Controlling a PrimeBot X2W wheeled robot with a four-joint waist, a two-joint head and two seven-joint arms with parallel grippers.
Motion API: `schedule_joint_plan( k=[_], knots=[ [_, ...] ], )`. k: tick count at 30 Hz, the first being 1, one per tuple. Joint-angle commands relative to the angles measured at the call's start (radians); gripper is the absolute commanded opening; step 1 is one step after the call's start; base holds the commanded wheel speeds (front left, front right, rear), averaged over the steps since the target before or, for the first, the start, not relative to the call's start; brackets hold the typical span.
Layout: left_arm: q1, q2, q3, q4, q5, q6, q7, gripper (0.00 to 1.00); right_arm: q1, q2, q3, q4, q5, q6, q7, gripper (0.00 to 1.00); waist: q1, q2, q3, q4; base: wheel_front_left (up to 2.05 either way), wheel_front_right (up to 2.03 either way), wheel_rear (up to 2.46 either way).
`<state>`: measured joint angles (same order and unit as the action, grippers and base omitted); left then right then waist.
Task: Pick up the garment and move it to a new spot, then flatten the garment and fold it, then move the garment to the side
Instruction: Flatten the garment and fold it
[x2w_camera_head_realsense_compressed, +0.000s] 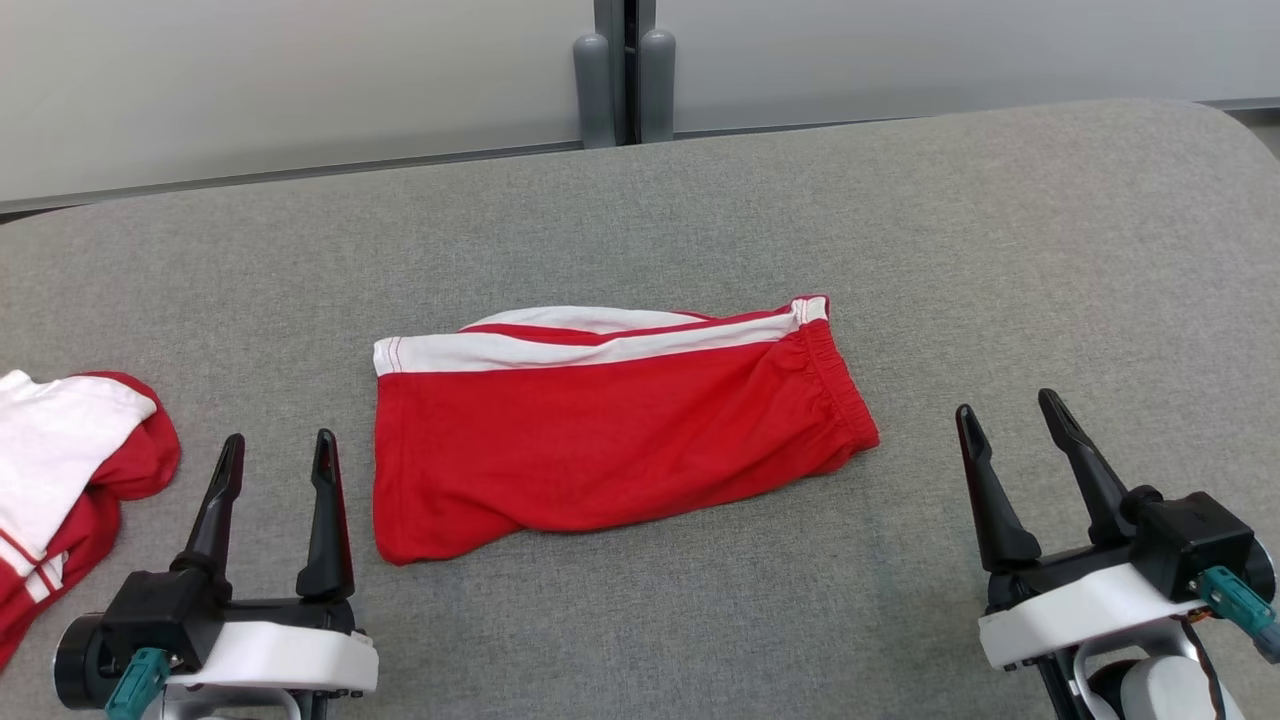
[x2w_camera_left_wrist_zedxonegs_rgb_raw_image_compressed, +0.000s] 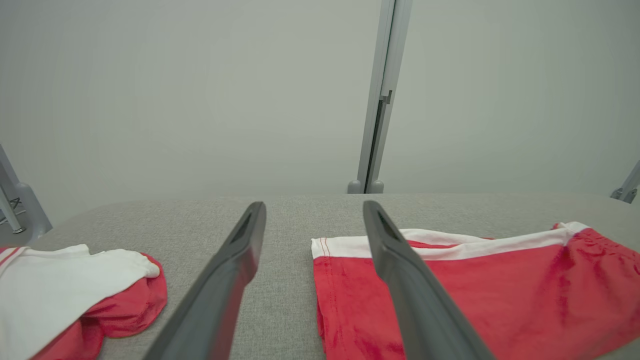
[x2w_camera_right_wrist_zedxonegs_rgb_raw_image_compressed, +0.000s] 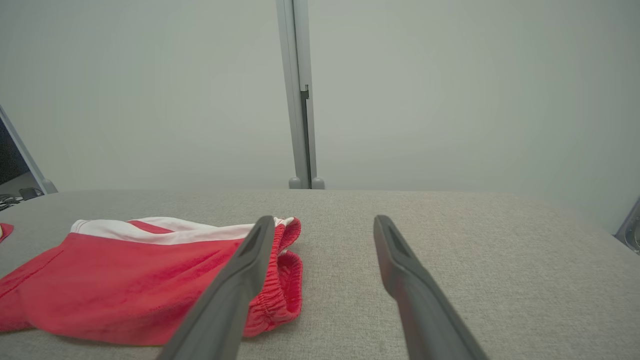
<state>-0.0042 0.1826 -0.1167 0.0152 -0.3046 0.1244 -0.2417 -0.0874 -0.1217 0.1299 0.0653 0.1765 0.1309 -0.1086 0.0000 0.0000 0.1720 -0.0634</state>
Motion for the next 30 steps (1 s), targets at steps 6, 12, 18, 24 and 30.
schedule_joint_plan(
  k=[6, 12, 18, 24, 30],
  knots=[
    [0.018, 0.012, 0.002, -0.021, 0.002, 0.015, 0.012, 1.0, 0.003, -0.005, 0.002, -0.003, 0.013, 0.0, 0.007, 1.0, 0.0, 0.0, -0.003, -0.003, 0.0, 0.0, 0.0],
    [0.01, 0.016, -0.005, -0.029, -0.001, 0.015, 0.025, 1.0, -0.006, -0.008, 0.003, 0.003, 0.015, 0.0, 0.007, 1.0, 0.0, 0.0, 0.0, 0.001, 0.0, 0.0, 0.0],
    [-0.025, 0.016, -0.02, -0.019, 0.0, 0.003, 0.023, 1.0, -0.036, -0.018, 0.013, 0.029, 0.021, 0.0, 0.018, 1.0, 0.0, 0.0, 0.026, 0.022, 0.0, 0.0, 0.0],
    [-0.087, 0.002, -0.049, -0.017, 0.008, -0.009, 0.013, 1.0, -0.135, -0.031, 0.069, 0.106, 0.029, 0.0, 0.048, 1.0, 0.0, 0.0, 0.096, 0.061, 0.0, 0.0, 0.0],
    [-0.149, -0.027, -0.083, 0.024, 0.011, -0.03, -0.002, 1.0, -0.244, -0.022, 0.103, 0.275, 0.049, 0.0, 0.062, 1.0, 0.0, 0.0, 0.158, 0.098, 0.0, 0.0, 0.0]
  ],
)
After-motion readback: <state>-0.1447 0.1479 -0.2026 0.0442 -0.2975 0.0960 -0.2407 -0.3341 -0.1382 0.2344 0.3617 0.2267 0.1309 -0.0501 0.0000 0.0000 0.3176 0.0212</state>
